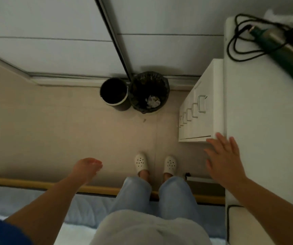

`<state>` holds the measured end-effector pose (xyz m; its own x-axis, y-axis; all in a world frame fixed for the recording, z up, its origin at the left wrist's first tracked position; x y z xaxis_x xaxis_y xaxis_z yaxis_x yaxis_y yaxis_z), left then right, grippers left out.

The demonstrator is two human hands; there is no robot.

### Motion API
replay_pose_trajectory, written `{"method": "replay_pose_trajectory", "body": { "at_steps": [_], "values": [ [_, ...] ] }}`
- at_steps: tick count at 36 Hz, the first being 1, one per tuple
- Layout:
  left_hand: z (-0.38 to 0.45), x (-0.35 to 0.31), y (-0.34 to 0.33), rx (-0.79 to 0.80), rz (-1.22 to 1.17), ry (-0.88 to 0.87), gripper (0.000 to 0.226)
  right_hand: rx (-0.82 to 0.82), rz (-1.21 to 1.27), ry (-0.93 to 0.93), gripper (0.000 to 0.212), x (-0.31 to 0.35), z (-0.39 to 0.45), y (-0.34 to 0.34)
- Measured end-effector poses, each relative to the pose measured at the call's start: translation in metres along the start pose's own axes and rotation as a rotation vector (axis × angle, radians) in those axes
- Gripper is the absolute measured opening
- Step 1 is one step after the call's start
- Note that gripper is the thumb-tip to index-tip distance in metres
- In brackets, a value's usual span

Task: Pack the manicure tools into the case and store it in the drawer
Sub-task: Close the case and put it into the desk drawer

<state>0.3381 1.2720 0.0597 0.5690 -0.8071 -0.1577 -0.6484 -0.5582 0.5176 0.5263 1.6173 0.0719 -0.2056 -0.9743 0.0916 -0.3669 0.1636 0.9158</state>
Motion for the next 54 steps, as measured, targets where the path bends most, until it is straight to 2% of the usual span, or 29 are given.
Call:
{"method": "replay_pose_trajectory", "body": {
  "at_steps": [2,6,10,15,19,24,29,33,37,39,41,43,46,48,51,54],
  "values": [
    [-0.018,-0.022,0.019,-0.008,0.029,-0.036,0.016,0.096,0.066,-0.049,0.037,0.007,0.0,0.011],
    [-0.043,-0.074,0.044,-0.016,0.101,-0.157,0.016,-0.008,0.346,-0.199,0.042,0.015,-0.004,0.029],
    [-0.055,-0.128,0.052,-0.012,0.177,-0.327,0.013,-0.077,0.496,-0.347,0.045,0.015,-0.018,0.042],
    [-0.05,-0.17,0.053,0.009,0.2,-0.367,0.009,-0.07,0.601,-0.552,0.056,0.0,-0.036,0.034],
    [-0.045,-0.181,0.045,0.033,0.257,-0.289,0.007,-0.041,0.623,-0.558,0.058,-0.007,-0.043,0.027],
    [-0.04,-0.203,0.024,0.114,0.306,-0.218,0.021,-0.081,0.627,-0.57,0.049,-0.016,-0.038,0.022],
    [-0.044,-0.253,-0.002,0.139,0.463,-0.356,0.004,-0.124,0.679,-0.621,0.041,-0.021,-0.033,0.024],
    [-0.037,-0.292,-0.023,0.202,0.59,-0.417,0.013,-0.112,0.723,-0.706,0.041,-0.018,-0.025,0.028],
    [-0.023,-0.333,-0.049,0.272,0.769,-0.494,0.002,-0.116,0.77,-0.877,0.039,-0.006,-0.014,0.031],
    [-0.013,-0.351,-0.062,0.355,0.873,-0.505,0.013,-0.128,0.808,-1.022,0.036,0.006,-0.005,0.034],
    [-0.005,-0.37,-0.077,0.428,0.937,-0.504,0.02,-0.239,0.848,-1.184,0.031,0.021,0.007,0.038],
    [0.003,-0.387,-0.092,0.464,0.926,-0.471,0.012,-0.375,0.884,-1.289,0.025,0.037,0.022,0.041],
    [0.009,-0.407,-0.116,0.513,0.831,-0.403,0.01,-0.518,1.054,-1.418,0.019,0.058,0.052,0.04],
    [0.009,-0.412,-0.134,0.553,0.758,-0.359,0.009,-0.585,1.274,-1.532,0.017,0.067,0.075,0.036],
    [0.008,-0.409,-0.16,0.609,0.675,-0.303,0.007,-0.639,1.585,-1.659,0.015,0.068,0.108,0.022],
    [0.013,-0.397,-0.182,0.671,0.637,-0.241,0.019,-0.663,1.835,-1.695,0.017,0.057,0.136,0.007]
  ]
}}
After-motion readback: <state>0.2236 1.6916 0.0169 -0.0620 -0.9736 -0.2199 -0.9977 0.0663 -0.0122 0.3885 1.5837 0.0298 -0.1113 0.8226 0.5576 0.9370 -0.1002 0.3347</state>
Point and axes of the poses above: each hand's wrist, its own z-axis towards the middle knuckle, its own y-axis out of the back of the hand, x = y × z, the point moved 1 cm from there along z, towards the middle knuckle, and after that the axes turned 8 degrees about y, right-handed, at the moved point
